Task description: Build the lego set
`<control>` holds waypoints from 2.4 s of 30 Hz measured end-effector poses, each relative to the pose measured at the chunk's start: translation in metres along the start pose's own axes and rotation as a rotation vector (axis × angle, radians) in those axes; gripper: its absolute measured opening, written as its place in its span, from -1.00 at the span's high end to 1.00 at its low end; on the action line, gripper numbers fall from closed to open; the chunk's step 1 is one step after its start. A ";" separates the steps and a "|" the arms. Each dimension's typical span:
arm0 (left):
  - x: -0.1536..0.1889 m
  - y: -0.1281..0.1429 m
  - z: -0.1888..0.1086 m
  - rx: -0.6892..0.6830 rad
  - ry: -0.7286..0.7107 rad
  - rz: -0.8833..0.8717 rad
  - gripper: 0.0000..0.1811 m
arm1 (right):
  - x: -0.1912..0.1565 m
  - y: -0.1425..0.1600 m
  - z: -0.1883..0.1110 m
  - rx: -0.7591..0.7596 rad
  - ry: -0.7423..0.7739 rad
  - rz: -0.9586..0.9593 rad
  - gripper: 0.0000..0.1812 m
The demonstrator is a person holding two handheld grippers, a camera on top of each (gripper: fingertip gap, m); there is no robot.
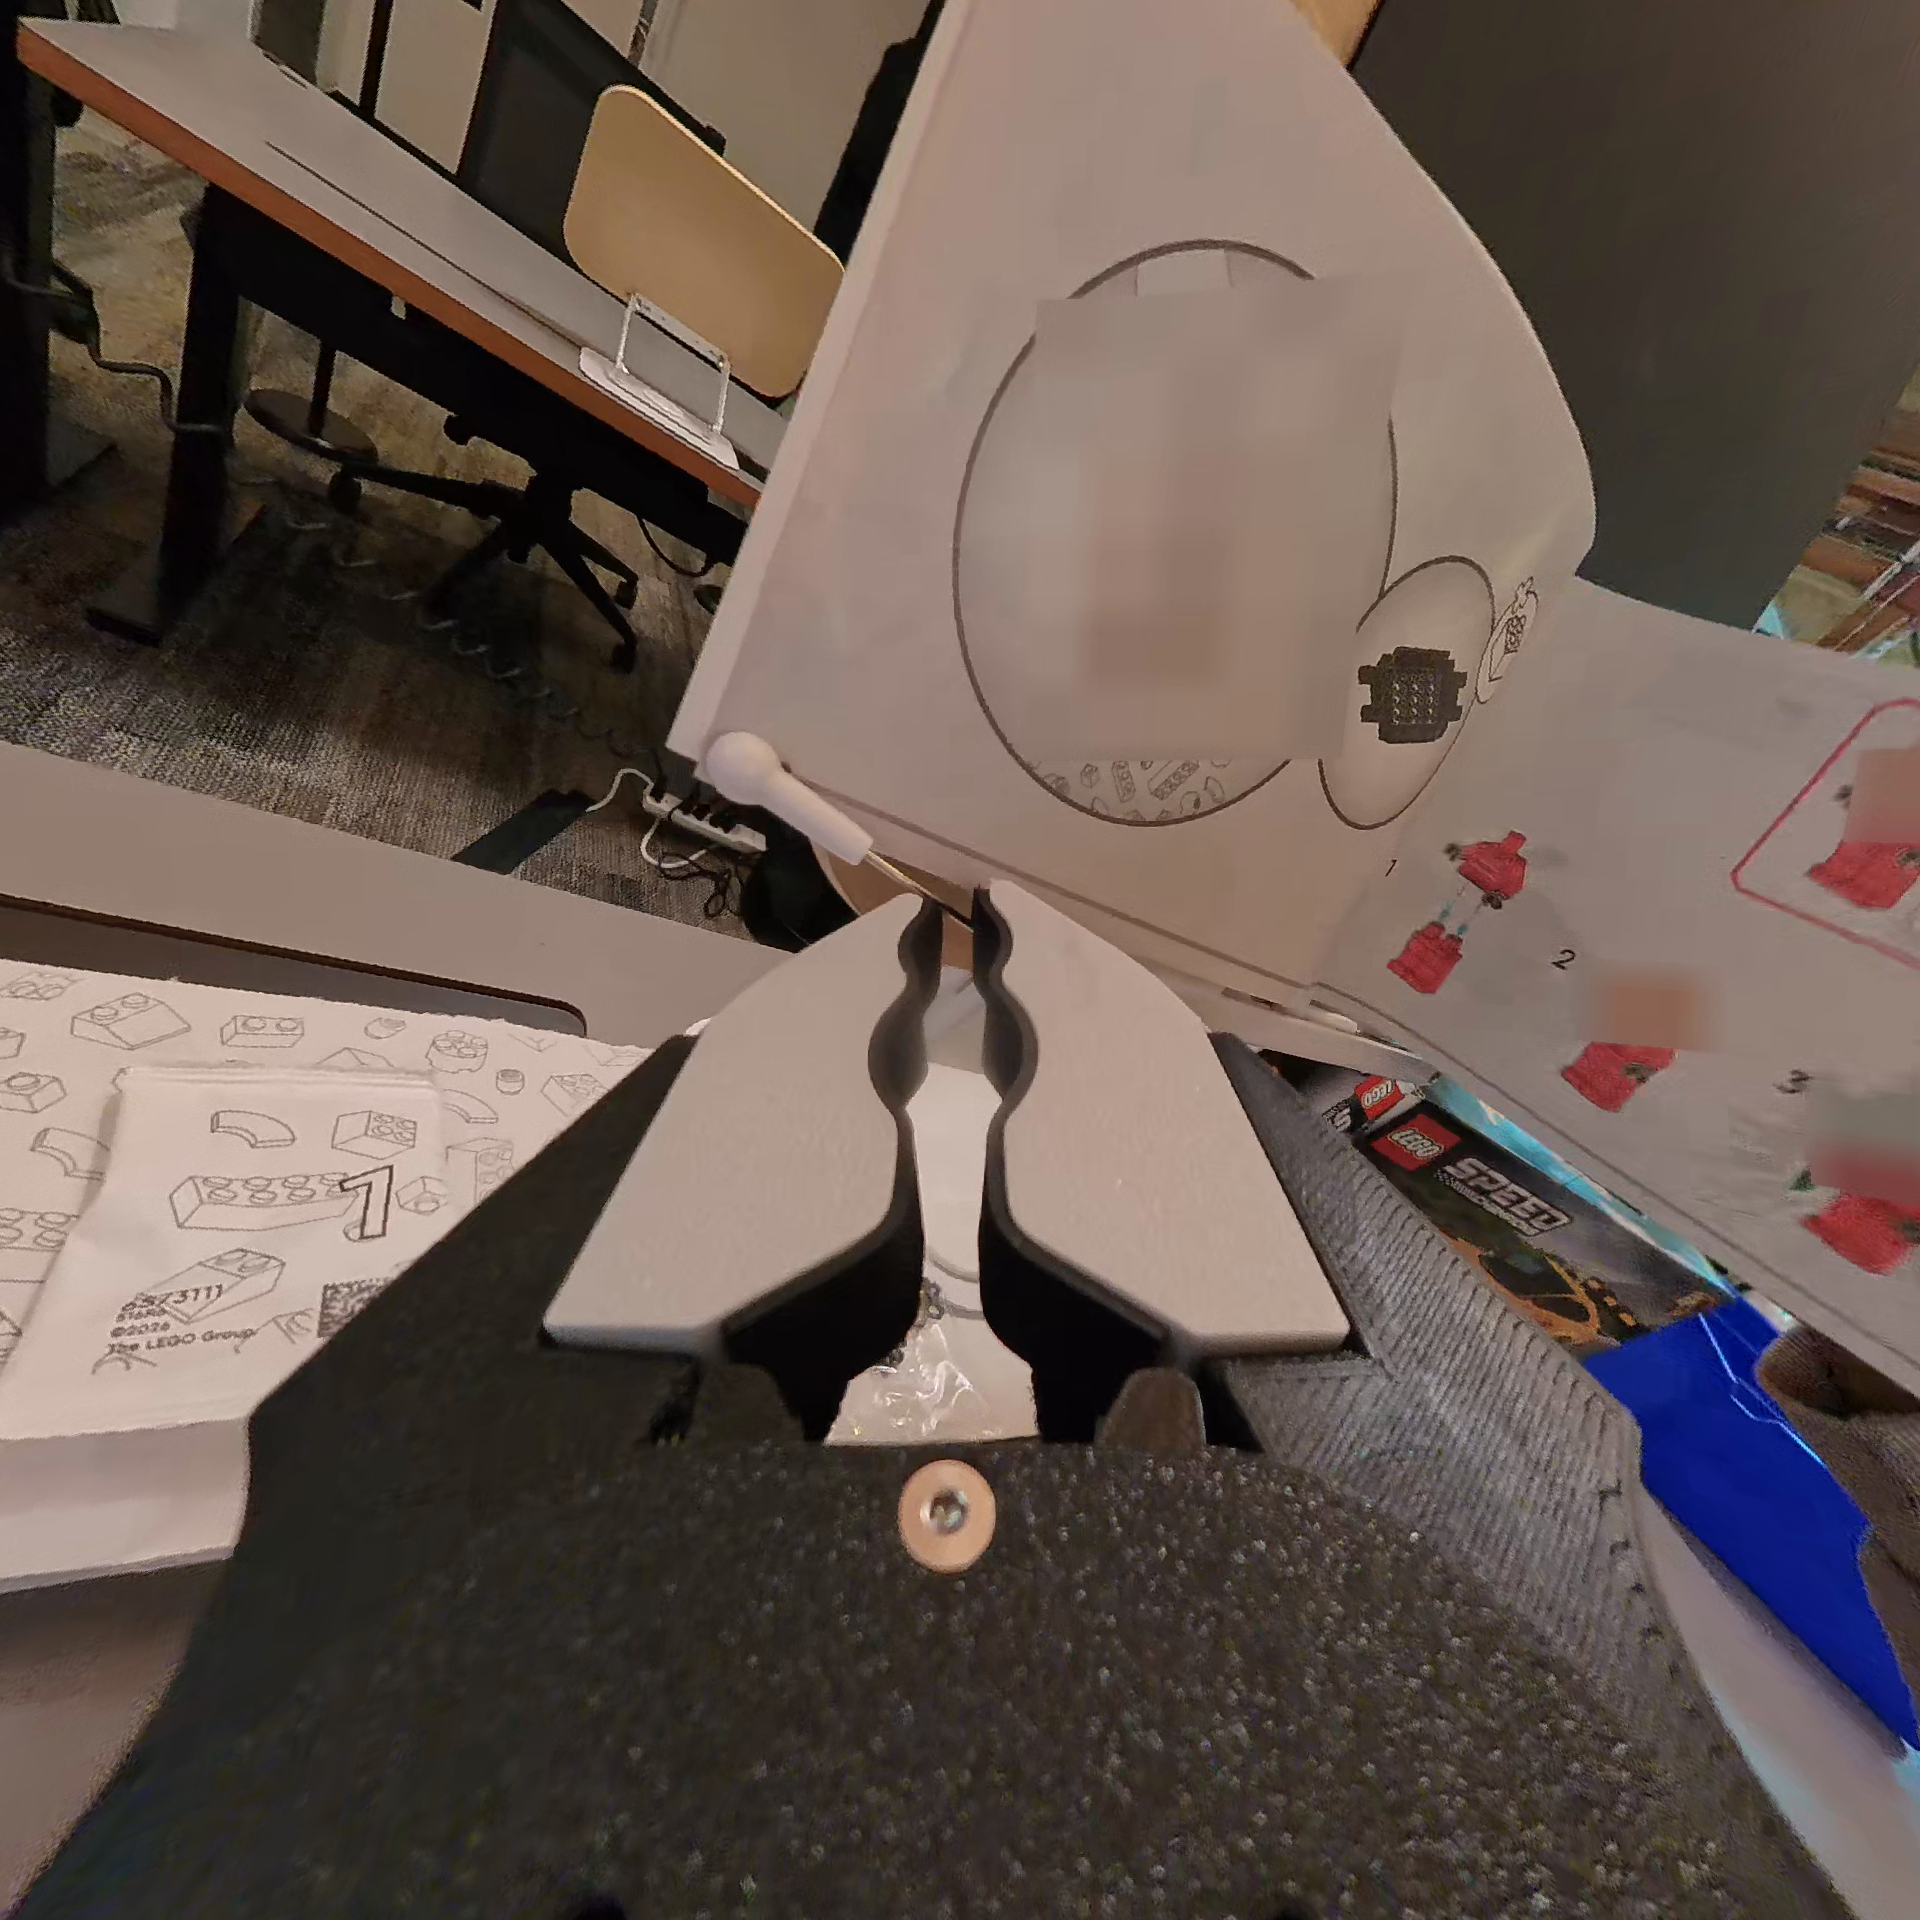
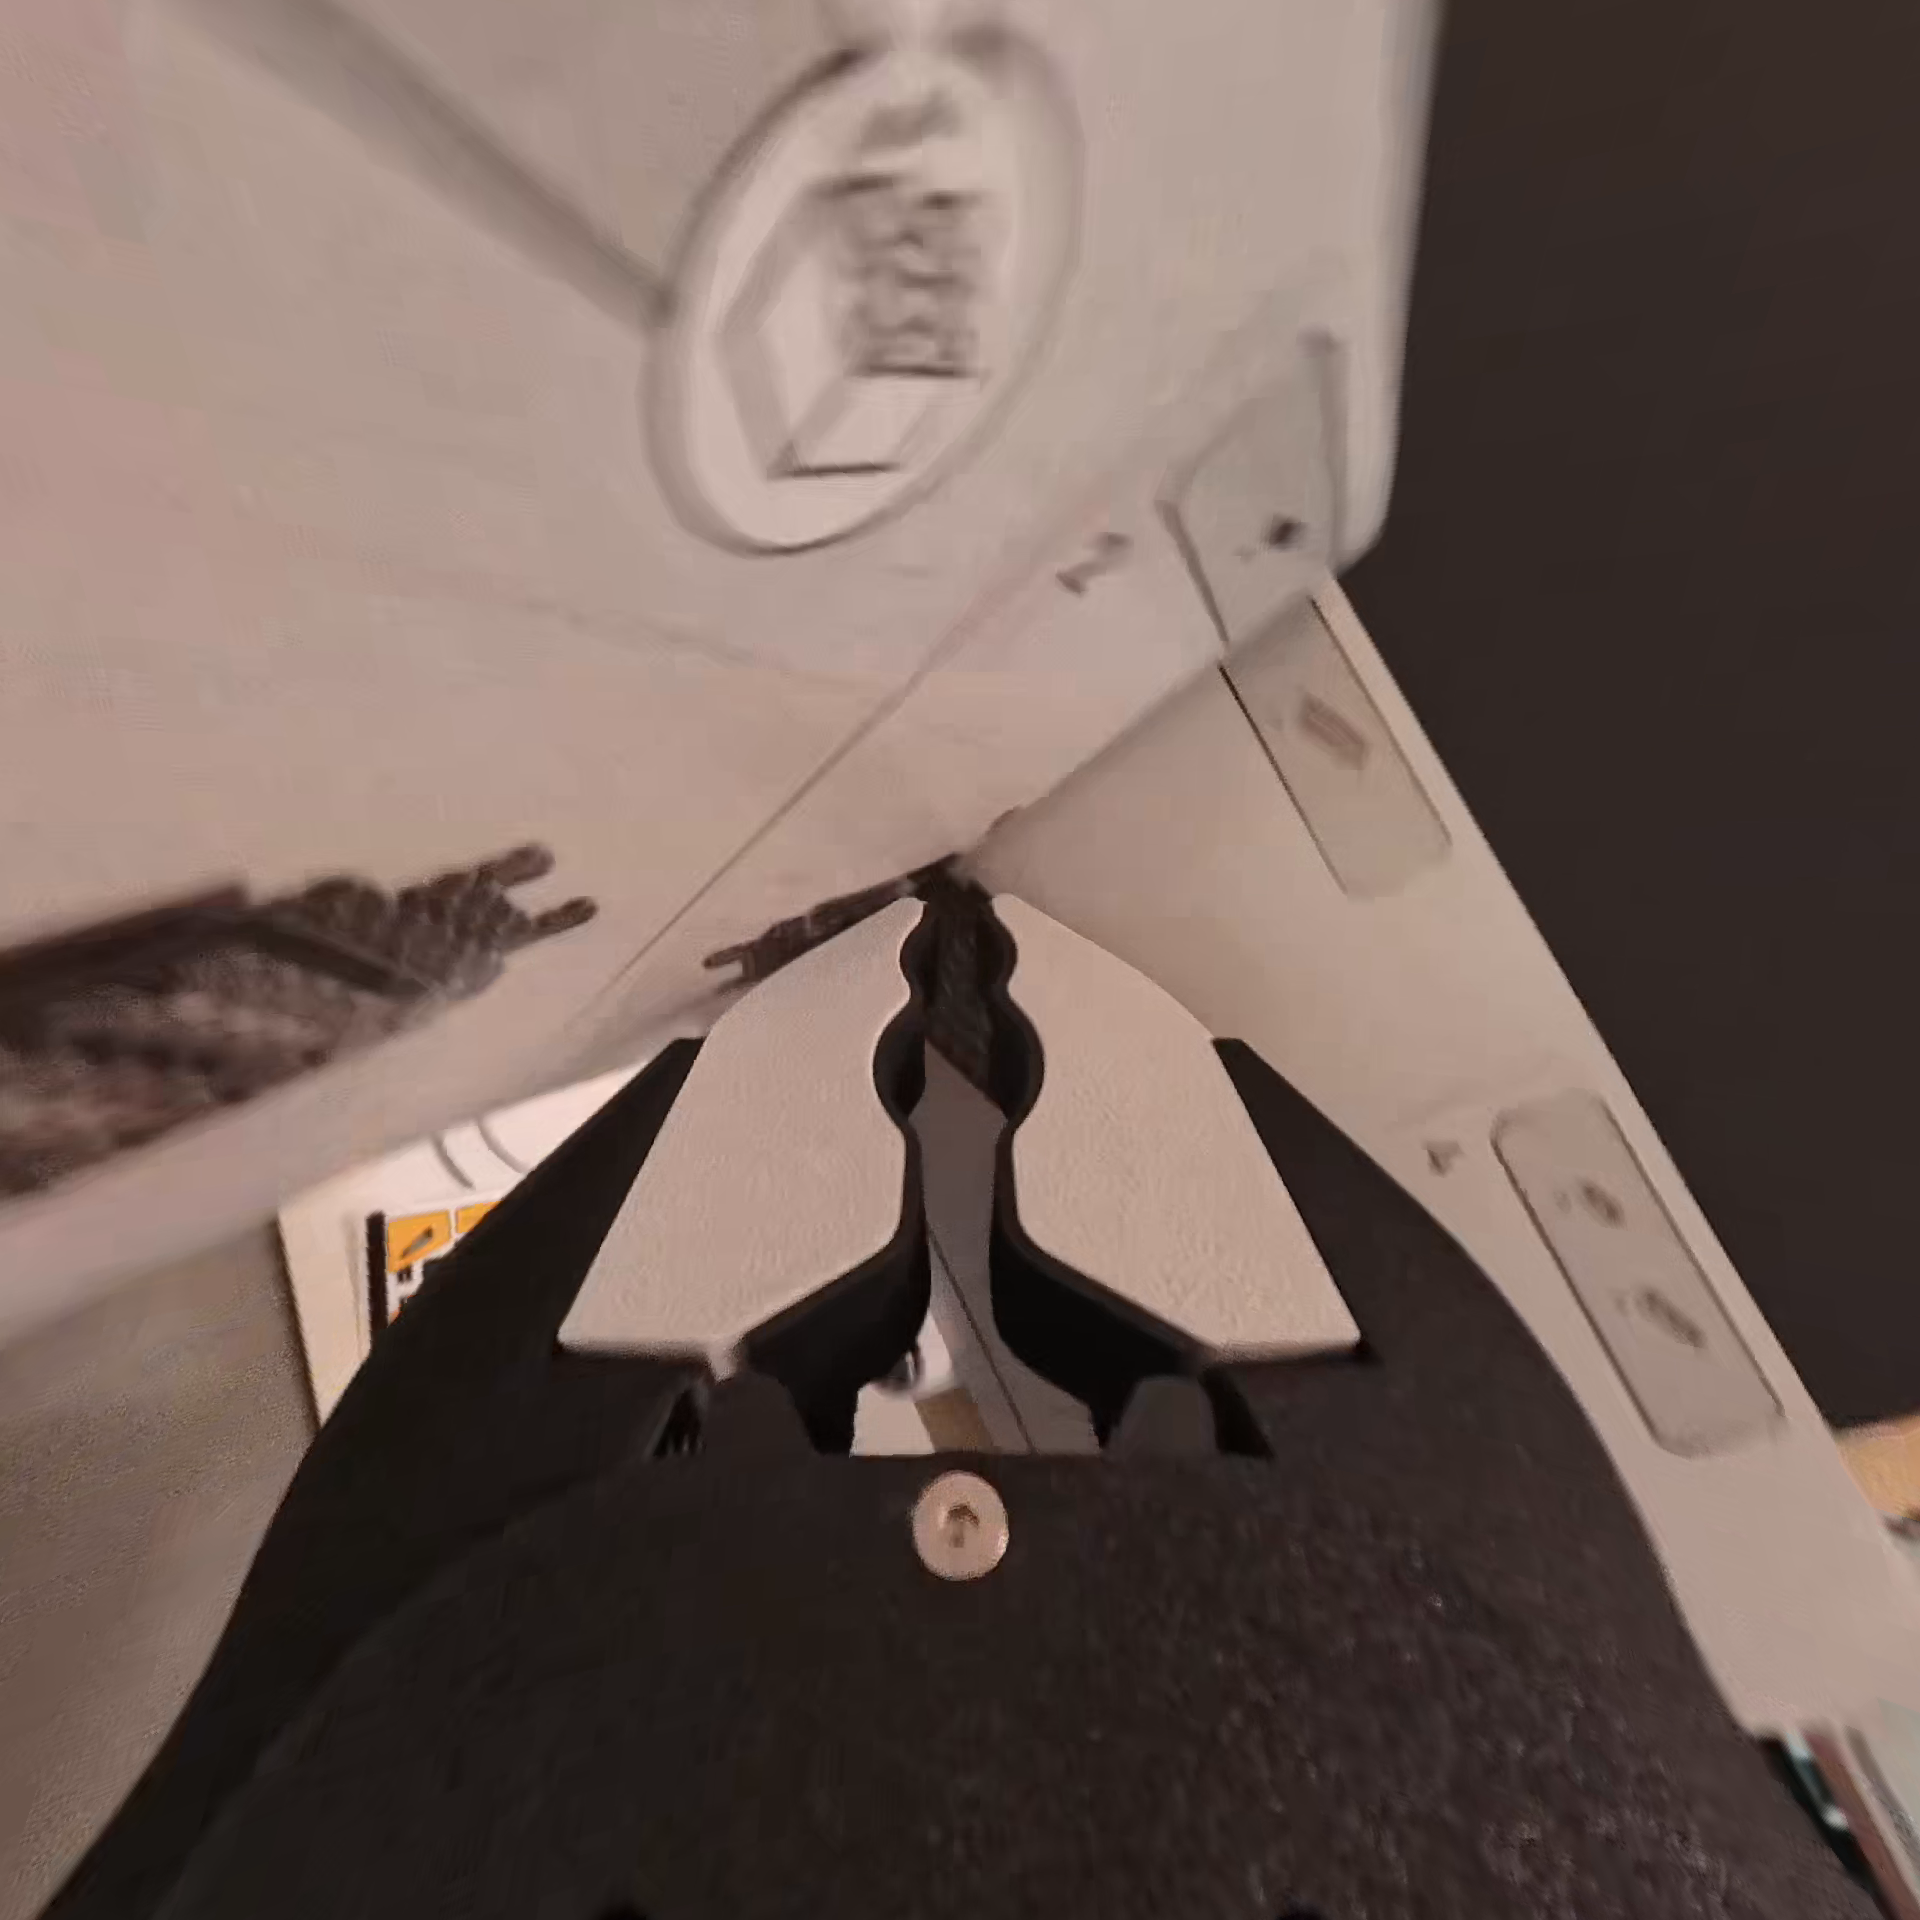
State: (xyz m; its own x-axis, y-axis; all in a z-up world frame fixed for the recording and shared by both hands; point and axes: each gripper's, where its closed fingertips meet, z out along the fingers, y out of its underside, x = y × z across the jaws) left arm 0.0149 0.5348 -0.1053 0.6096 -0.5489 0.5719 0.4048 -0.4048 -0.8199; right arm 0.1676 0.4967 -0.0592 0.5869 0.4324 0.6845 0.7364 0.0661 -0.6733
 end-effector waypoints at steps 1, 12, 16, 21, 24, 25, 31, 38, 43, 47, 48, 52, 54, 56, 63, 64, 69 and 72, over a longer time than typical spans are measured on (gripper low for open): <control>0.000 0.001 -0.001 0.005 0.001 -0.008 0.93 | -0.004 -0.006 0.004 0.004 -0.007 -0.018 0.92; 0.001 0.003 -0.006 0.048 0.011 -0.046 0.94 | -0.016 -0.040 0.046 -0.075 0.063 -0.101 0.97; 0.002 0.005 -0.008 0.090 0.025 -0.095 0.94 | -0.016 -0.046 0.055 -0.100 0.117 -0.075 1.00; 0.001 0.009 -0.011 0.145 0.057 -0.184 0.95 | -0.020 -0.059 0.063 -0.115 0.122 -0.077 1.00; 0.002 0.010 -0.012 0.188 0.089 -0.250 0.96 | -0.024 -0.067 0.070 -0.125 0.112 -0.086 1.00; 0.003 0.009 -0.014 0.200 0.087 -0.233 0.96 | -0.025 -0.069 0.072 -0.131 0.107 -0.084 1.00; 0.027 -0.012 -0.010 0.178 0.068 0.127 0.98 | -0.030 -0.075 0.074 -0.130 0.041 0.025 1.00; 0.060 -0.013 0.017 0.007 0.048 0.633 0.99 | -0.030 -0.076 0.073 -0.071 -0.027 0.227 1.00; 0.060 -0.011 0.026 -0.053 0.041 0.650 0.99 | -0.030 -0.080 0.060 -0.005 -0.079 0.342 0.96; 0.059 -0.011 0.029 -0.066 0.035 0.662 0.99 | -0.019 -0.075 0.036 0.056 -0.056 0.389 0.95; 0.059 -0.011 0.029 -0.067 0.036 0.653 0.99 | -0.014 -0.070 0.030 0.062 -0.038 0.392 0.95; 0.060 -0.010 0.029 -0.070 0.032 0.678 0.99 | 0.002 -0.037 0.017 0.016 0.043 0.384 0.95; 0.061 -0.008 0.025 -0.096 0.033 0.683 0.93 | -0.001 -0.020 0.020 -0.029 0.053 0.366 0.95; 0.063 -0.009 0.017 -0.094 0.026 0.672 0.91 | -0.006 -0.013 0.025 -0.043 0.059 0.341 0.96; 0.044 0.000 -0.001 -0.154 -0.087 0.724 0.90 | -0.013 -0.019 0.031 -0.064 0.156 0.234 1.00; 0.039 0.000 0.000 -0.167 -0.104 0.726 0.89 | -0.015 -0.019 0.031 -0.068 0.170 0.218 1.00; 0.019 0.004 0.011 -0.231 -0.149 0.744 0.91 | -0.014 -0.011 0.019 -0.059 0.190 0.229 0.94; 0.018 0.002 0.012 -0.228 -0.146 0.742 0.98 | -0.009 0.007 0.001 -0.062 0.209 0.258 0.95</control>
State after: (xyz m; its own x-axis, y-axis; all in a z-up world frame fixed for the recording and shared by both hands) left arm 0.0342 0.5328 -0.0968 0.7552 -0.6393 -0.1445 -0.2826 -0.1188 -0.9518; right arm 0.1675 0.4942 -0.0702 0.8079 0.2339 0.5409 0.5703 -0.0792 -0.8176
